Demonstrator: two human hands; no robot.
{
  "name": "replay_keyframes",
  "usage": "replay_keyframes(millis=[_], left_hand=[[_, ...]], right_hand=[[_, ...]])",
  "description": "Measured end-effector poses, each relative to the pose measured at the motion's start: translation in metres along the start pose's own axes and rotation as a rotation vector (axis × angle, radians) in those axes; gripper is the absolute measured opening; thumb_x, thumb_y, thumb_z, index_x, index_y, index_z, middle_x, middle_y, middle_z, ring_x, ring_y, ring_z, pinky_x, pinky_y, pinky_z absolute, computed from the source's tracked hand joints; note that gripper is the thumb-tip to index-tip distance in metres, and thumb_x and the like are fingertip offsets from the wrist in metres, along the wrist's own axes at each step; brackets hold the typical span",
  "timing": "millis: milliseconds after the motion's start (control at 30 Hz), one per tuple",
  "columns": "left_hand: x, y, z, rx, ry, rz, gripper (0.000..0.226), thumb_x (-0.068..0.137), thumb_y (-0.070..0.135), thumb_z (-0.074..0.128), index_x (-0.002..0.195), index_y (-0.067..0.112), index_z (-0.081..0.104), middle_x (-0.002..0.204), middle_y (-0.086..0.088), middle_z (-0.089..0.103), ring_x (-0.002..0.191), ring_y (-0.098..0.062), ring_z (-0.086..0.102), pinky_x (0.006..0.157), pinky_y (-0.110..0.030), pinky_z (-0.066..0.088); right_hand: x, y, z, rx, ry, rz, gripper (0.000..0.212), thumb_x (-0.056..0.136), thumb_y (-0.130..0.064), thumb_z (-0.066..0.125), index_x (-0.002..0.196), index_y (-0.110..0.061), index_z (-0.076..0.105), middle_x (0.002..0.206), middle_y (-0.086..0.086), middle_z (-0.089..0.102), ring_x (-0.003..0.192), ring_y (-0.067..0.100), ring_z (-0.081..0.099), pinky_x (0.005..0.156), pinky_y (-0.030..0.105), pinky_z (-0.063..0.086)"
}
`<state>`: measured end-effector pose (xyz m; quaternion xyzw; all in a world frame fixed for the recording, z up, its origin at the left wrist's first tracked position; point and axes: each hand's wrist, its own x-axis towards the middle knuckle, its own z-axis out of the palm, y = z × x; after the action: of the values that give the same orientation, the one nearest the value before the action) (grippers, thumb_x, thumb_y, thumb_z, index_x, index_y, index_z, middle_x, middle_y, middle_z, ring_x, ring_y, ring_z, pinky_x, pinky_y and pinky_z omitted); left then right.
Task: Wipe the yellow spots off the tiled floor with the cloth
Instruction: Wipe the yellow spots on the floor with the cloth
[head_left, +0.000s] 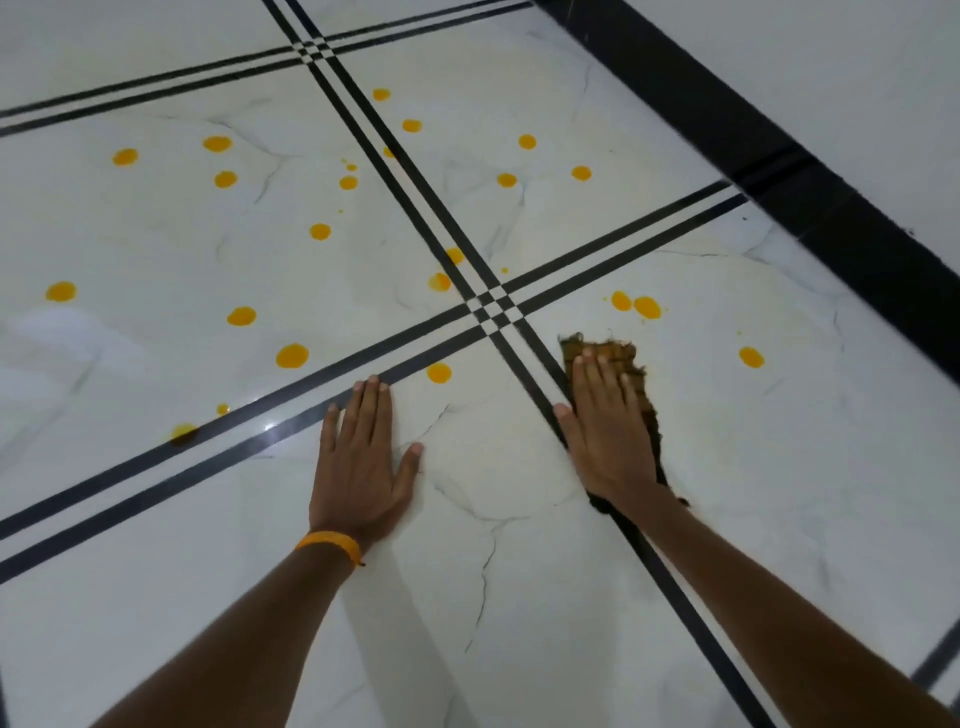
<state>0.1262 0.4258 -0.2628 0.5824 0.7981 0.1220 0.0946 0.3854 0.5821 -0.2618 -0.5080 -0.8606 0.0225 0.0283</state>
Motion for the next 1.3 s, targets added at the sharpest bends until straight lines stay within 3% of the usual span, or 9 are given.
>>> replay_keyframes(millis=[133, 300, 400, 500, 600, 833, 1067, 1200, 1300], left_hand=[[-0.004, -0.002, 0.005, -0.014, 0.017, -0.007, 0.074, 0.099, 0.052, 0.026, 0.158, 0.011, 0.008, 0.166, -0.003, 0.005, 0.153, -0.013, -0.004, 0.125, -0.043, 0.006], [-0.002, -0.004, 0.009, -0.012, 0.042, -0.009, 0.075, 0.099, 0.056, 0.022, 0.158, 0.013, 0.004, 0.166, -0.002, 0.004, 0.153, -0.013, -0.004, 0.126, -0.041, 0.004], [-0.001, -0.004, 0.01, 0.024, 0.054, 0.011, 0.074, 0.099, 0.055, 0.022, 0.158, 0.013, 0.006, 0.166, -0.002, 0.004, 0.153, -0.013, -0.003, 0.126, -0.042, 0.005], [-0.002, -0.004, 0.011, 0.042, 0.062, 0.005, 0.074, 0.099, 0.054, 0.023, 0.158, 0.013, 0.007, 0.166, -0.003, 0.006, 0.153, -0.013, -0.002, 0.126, -0.041, 0.006], [-0.004, 0.0, 0.01, 0.08, 0.068, 0.004, 0.075, 0.098, 0.054, 0.022, 0.158, 0.011, 0.008, 0.166, -0.005, 0.008, 0.154, -0.015, 0.001, 0.125, -0.04, 0.005], [0.009, 0.016, 0.019, 0.06, 0.129, -0.105, 0.078, 0.093, 0.05, 0.025, 0.155, 0.005, 0.02, 0.163, -0.013, 0.02, 0.152, -0.023, 0.015, 0.125, -0.043, 0.008], [0.01, 0.014, 0.018, 0.118, 0.091, -0.132, 0.082, 0.097, 0.062, 0.018, 0.158, 0.01, 0.007, 0.167, -0.006, 0.007, 0.154, -0.018, 0.003, 0.125, -0.045, 0.009], [0.01, 0.018, 0.017, 0.115, 0.094, -0.129, 0.081, 0.097, 0.061, 0.02, 0.158, 0.01, 0.006, 0.167, -0.005, 0.006, 0.154, -0.016, 0.001, 0.125, -0.044, 0.008], [0.011, 0.016, 0.018, 0.106, 0.088, -0.131, 0.082, 0.097, 0.063, 0.02, 0.158, 0.011, 0.004, 0.167, -0.004, 0.004, 0.154, -0.016, 0.0, 0.125, -0.044, 0.008]], right_hand=[[-0.004, 0.048, -0.003, 0.045, 0.005, -0.031, 0.065, 0.105, -0.042, 0.024, 0.159, -0.007, 0.024, 0.166, 0.009, 0.024, 0.155, 0.026, 0.019, 0.125, 0.046, 0.015], [0.011, 0.161, -0.011, -0.032, 0.141, 0.476, 0.073, 0.102, -0.045, 0.017, 0.145, 0.01, 0.036, 0.145, 0.033, 0.045, 0.134, 0.045, 0.041, 0.113, 0.058, 0.03], [0.078, 0.147, -0.018, 0.083, 0.096, 0.627, 0.084, 0.098, -0.053, 0.01, 0.147, 0.011, 0.033, 0.148, 0.035, 0.042, 0.138, 0.047, 0.038, 0.116, 0.058, 0.026], [0.093, 0.092, -0.01, -0.011, 0.06, 0.354, 0.079, 0.101, -0.048, 0.009, 0.149, 0.009, 0.033, 0.15, 0.034, 0.04, 0.14, 0.046, 0.038, 0.117, 0.056, 0.028], [0.043, 0.082, -0.012, -0.001, -0.019, 0.009, 0.072, 0.105, -0.049, 0.013, 0.157, -0.002, 0.026, 0.164, 0.014, 0.029, 0.153, 0.03, 0.024, 0.125, 0.047, 0.018], [0.125, 0.097, -0.016, 0.059, 0.047, 0.4, 0.082, 0.1, -0.052, 0.006, 0.155, 0.005, 0.027, 0.159, 0.026, 0.033, 0.148, 0.039, 0.029, 0.122, 0.051, 0.019], [0.075, 0.029, -0.007, 0.112, -0.084, -0.28, 0.075, 0.104, -0.057, 0.006, 0.161, -0.009, 0.012, 0.169, 0.007, 0.012, 0.157, 0.023, 0.007, 0.128, 0.041, 0.003], [0.118, 0.092, -0.015, 0.006, 0.039, 0.073, 0.078, 0.102, -0.054, 0.008, 0.155, 0.0, 0.027, 0.16, 0.022, 0.033, 0.149, 0.035, 0.028, 0.123, 0.051, 0.021], [0.152, 0.055, -0.02, 0.059, -0.004, 0.184, 0.089, 0.097, -0.058, -0.004, 0.156, 0.003, 0.023, 0.163, 0.023, 0.027, 0.152, 0.035, 0.023, 0.125, 0.05, 0.017]])
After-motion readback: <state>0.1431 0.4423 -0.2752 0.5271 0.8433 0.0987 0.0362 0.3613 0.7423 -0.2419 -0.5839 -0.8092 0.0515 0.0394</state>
